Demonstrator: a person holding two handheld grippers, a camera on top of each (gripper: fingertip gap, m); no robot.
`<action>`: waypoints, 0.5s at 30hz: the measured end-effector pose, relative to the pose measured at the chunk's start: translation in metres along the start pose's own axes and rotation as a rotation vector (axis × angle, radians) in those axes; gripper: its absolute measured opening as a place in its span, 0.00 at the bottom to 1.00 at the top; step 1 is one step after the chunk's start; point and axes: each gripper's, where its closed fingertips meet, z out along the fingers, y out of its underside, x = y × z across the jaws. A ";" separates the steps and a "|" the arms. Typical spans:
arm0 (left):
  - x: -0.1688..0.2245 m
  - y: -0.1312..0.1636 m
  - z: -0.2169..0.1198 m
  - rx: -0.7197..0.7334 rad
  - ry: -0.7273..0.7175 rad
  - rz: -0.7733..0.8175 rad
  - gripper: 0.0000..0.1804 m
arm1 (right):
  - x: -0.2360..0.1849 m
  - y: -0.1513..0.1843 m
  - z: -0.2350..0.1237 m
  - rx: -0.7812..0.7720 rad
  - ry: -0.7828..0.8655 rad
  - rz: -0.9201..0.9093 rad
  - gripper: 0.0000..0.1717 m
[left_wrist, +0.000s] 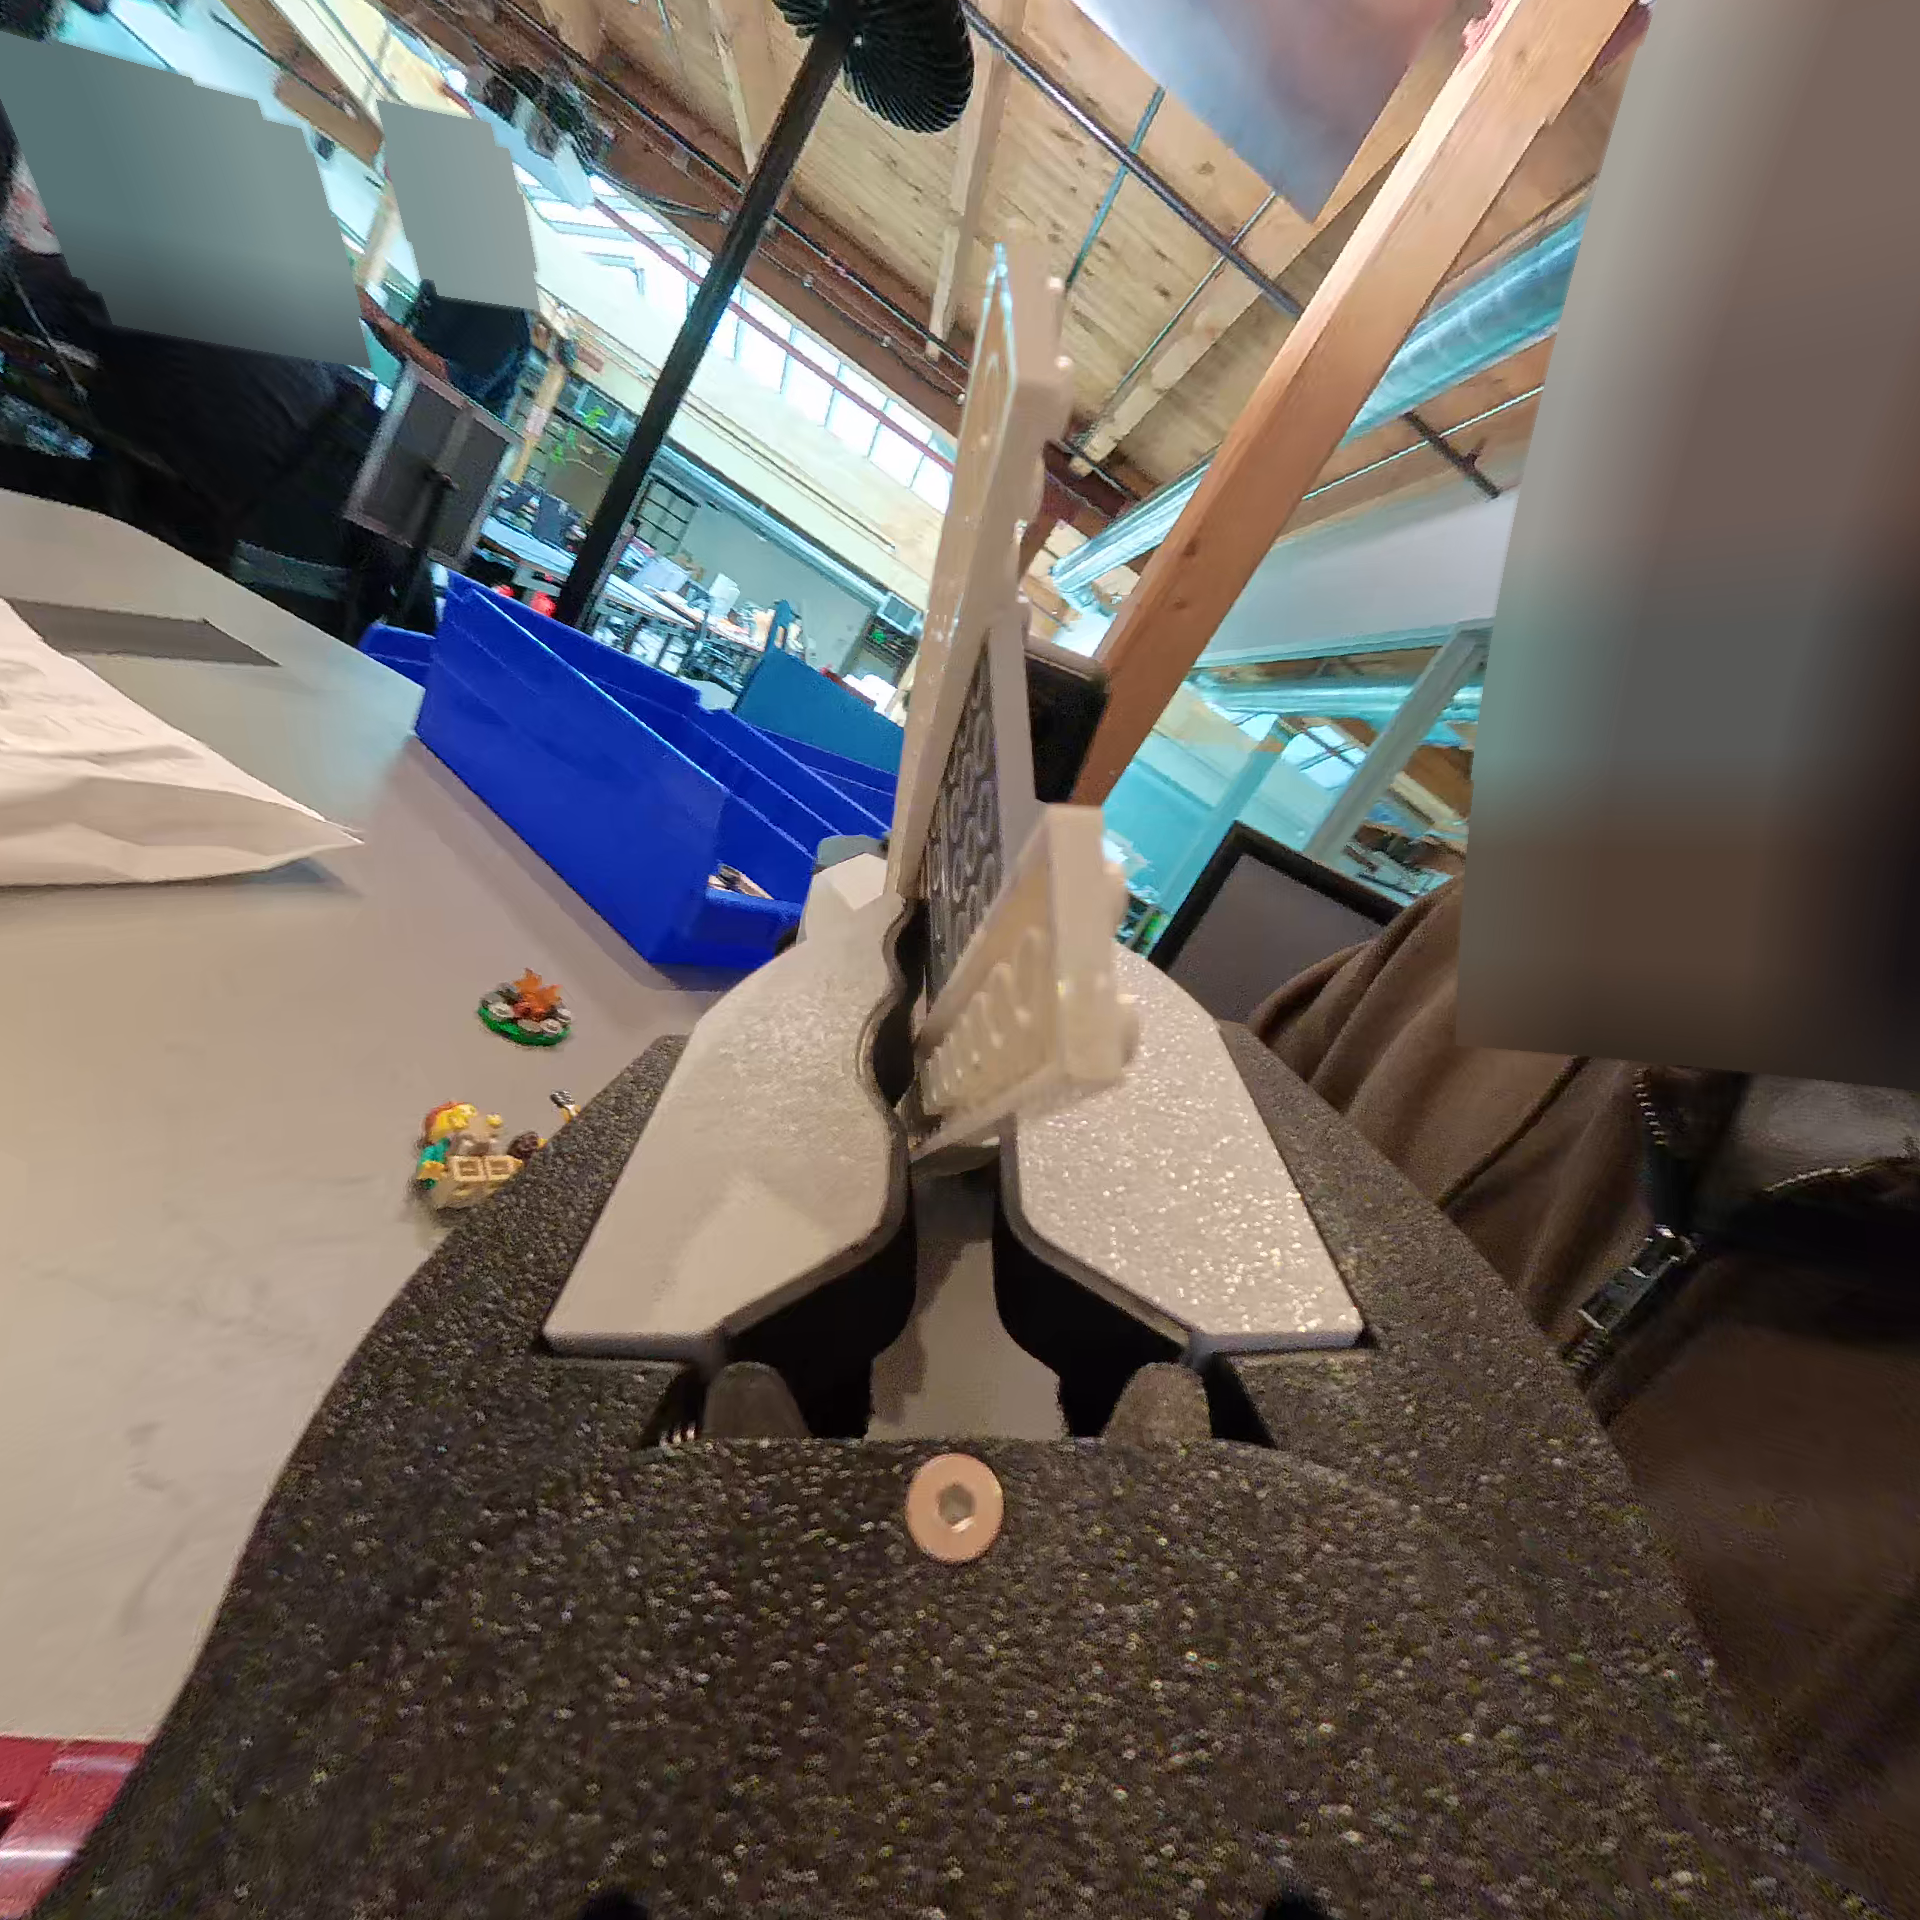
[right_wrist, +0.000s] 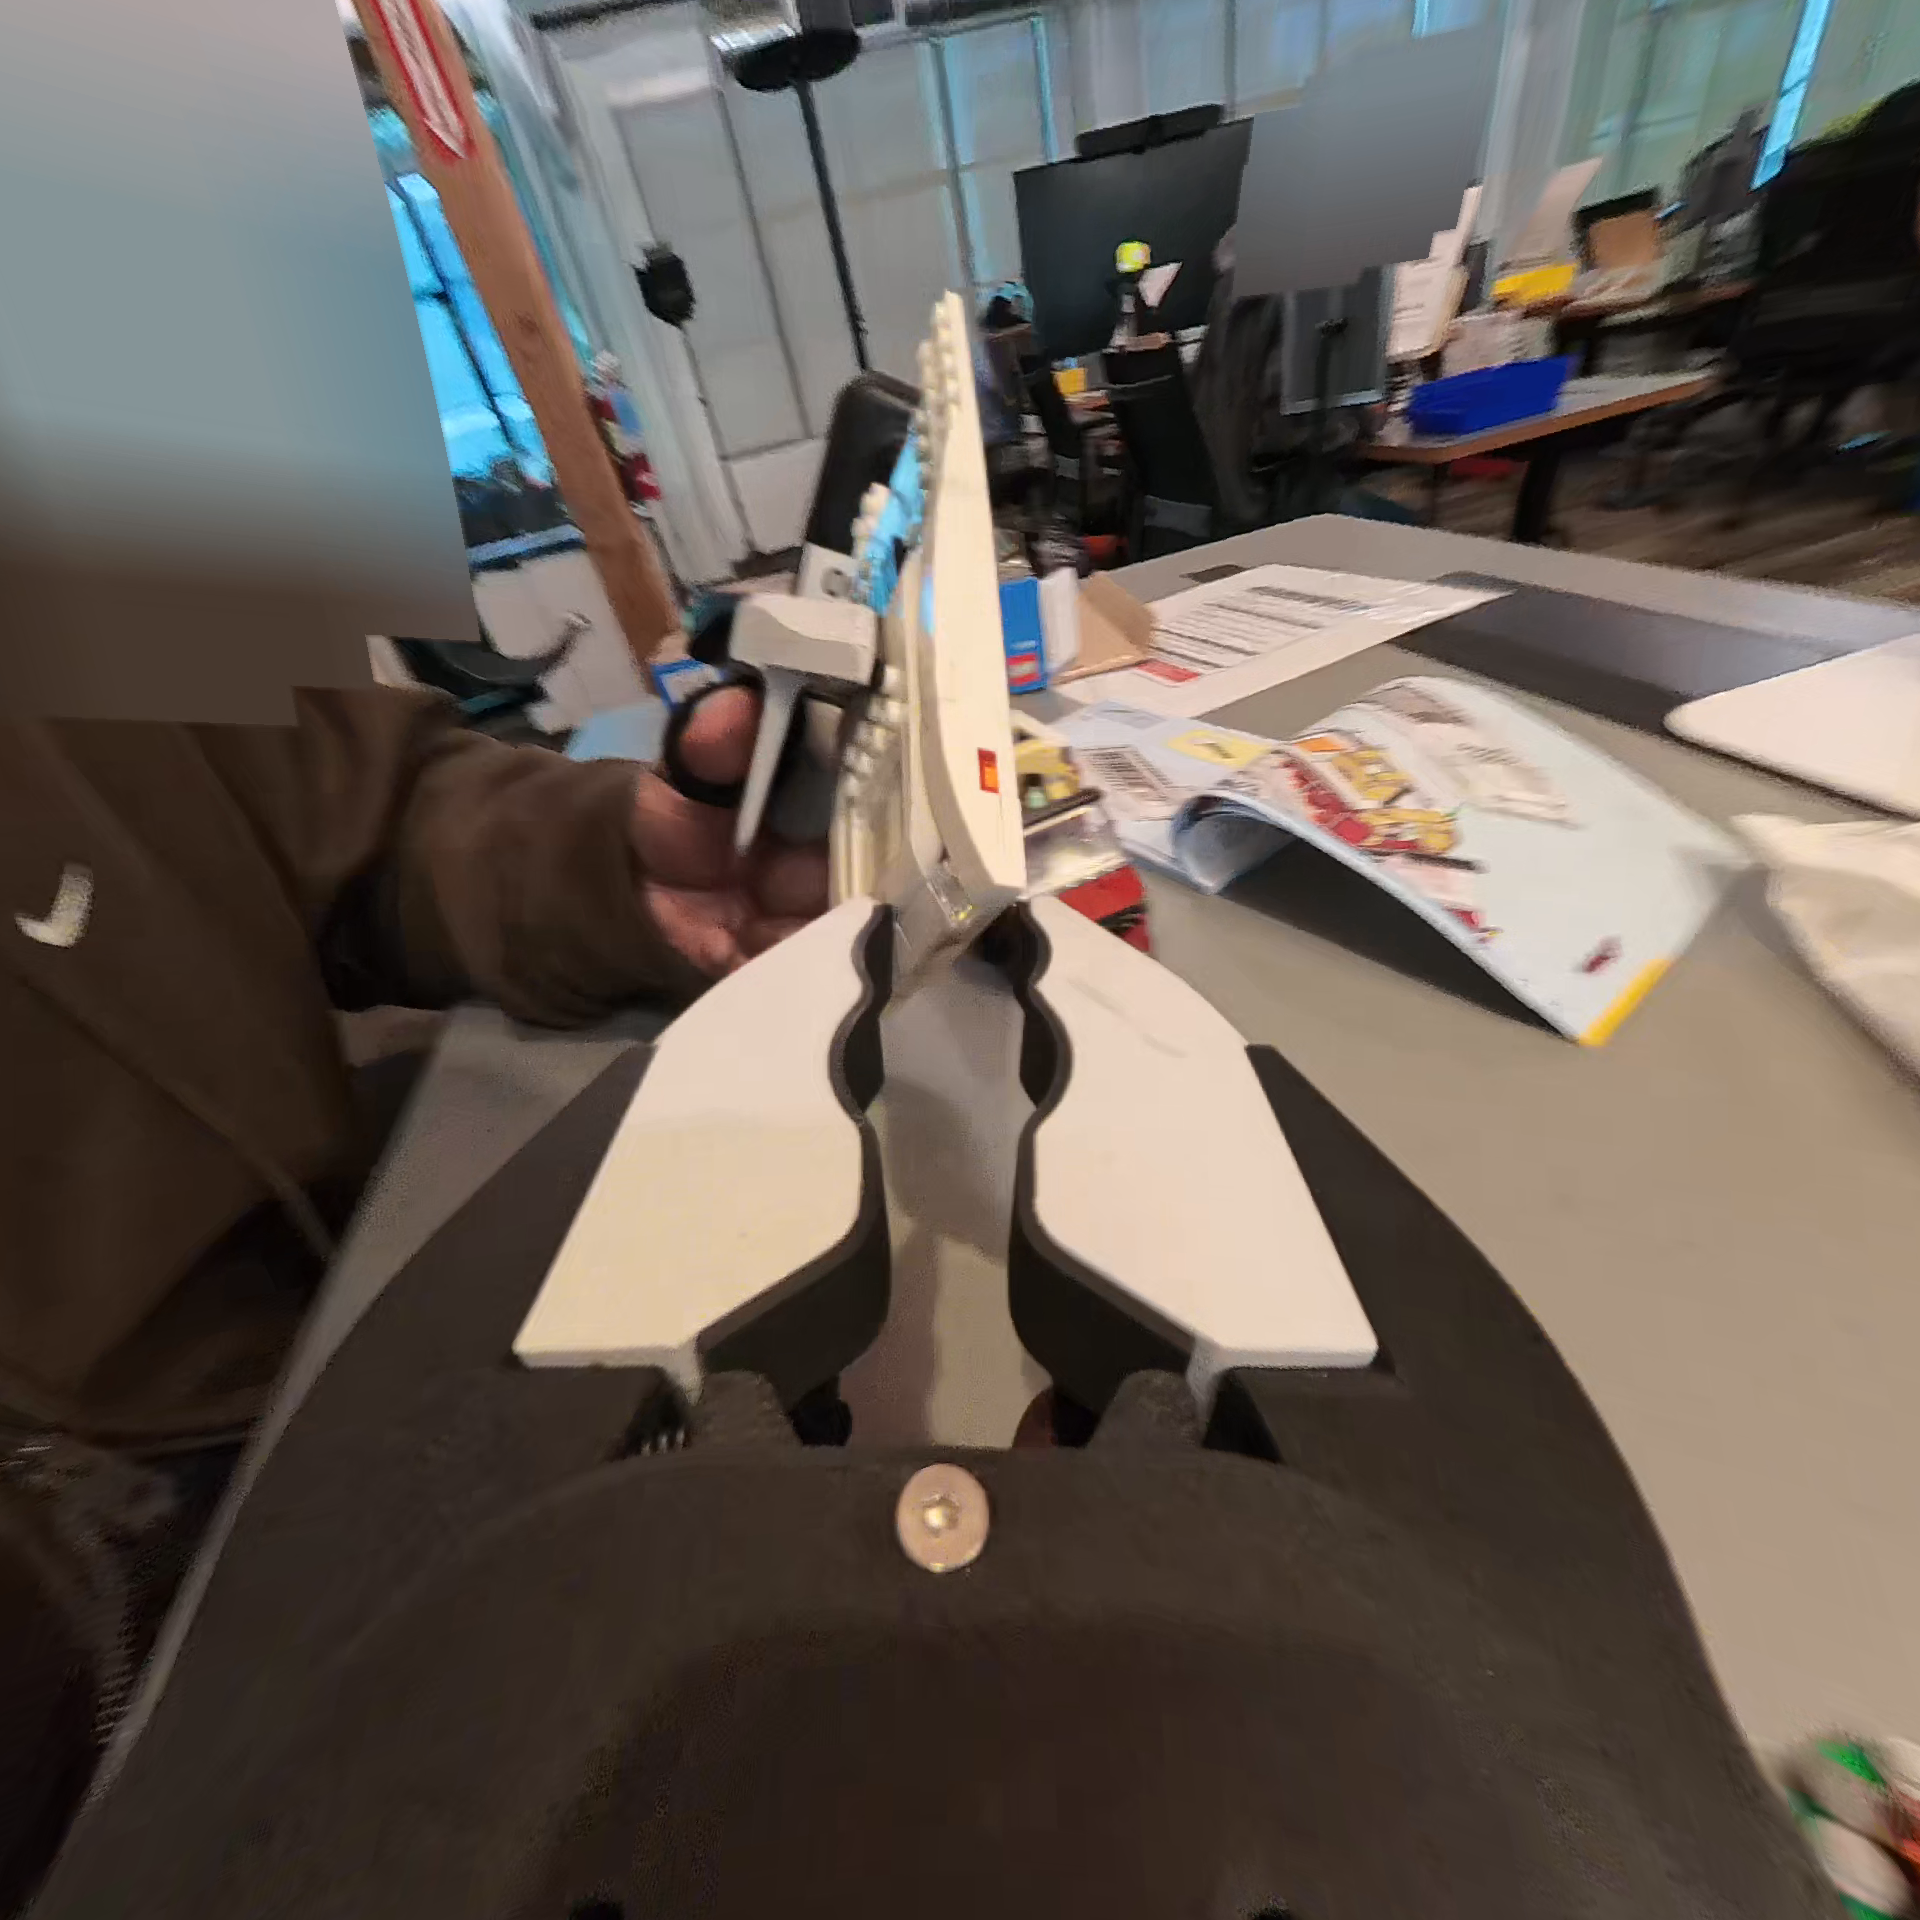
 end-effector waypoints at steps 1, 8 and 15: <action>0.000 -0.002 0.000 0.003 -0.014 0.023 0.06 | 0.005 -0.001 -0.001 -0.010 0.055 -0.070 0.14; -0.010 0.007 0.001 -0.079 -0.144 0.133 0.06 | 0.014 -0.011 -0.011 -0.089 0.353 -0.663 0.17; -0.013 0.025 0.007 -0.221 -0.244 0.375 0.06 | 0.009 0.001 -0.005 -0.157 0.362 -0.786 0.12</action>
